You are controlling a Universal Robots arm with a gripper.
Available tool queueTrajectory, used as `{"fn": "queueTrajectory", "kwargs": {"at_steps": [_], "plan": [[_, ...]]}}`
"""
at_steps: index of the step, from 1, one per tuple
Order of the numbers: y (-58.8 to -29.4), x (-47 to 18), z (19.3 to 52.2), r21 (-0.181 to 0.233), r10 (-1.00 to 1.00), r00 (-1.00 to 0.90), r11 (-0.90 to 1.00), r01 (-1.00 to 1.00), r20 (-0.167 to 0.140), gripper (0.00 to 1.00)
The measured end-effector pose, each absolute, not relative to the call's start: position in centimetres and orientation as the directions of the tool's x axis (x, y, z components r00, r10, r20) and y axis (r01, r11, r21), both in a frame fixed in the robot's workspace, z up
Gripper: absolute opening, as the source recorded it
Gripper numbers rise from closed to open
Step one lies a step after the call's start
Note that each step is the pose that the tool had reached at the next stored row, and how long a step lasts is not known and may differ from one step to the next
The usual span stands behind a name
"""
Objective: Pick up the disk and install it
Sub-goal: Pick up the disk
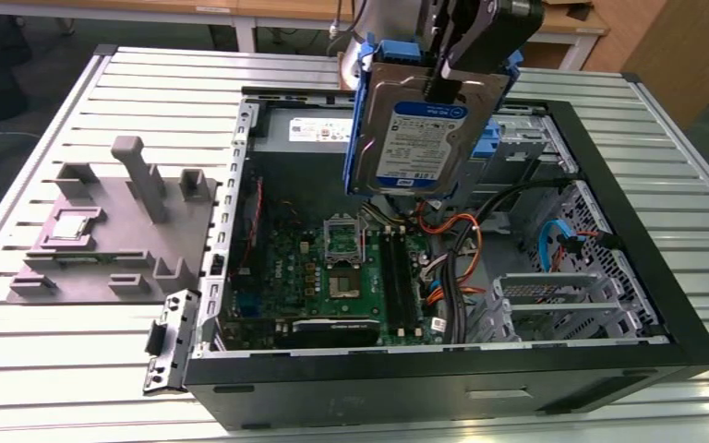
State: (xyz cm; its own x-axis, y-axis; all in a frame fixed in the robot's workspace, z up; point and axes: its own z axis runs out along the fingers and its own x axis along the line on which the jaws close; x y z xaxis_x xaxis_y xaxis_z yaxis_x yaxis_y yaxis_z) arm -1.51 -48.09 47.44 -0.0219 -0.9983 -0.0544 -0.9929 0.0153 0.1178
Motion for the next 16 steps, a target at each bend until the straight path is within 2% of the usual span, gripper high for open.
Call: {"fn": "queueTrajectory", "kwargs": {"at_steps": [16], "plan": [[-49.3, -1.5, 47.4, 0.118, -0.998, -0.022, 0.015, -0.993, -0.054, 0.35]]}}
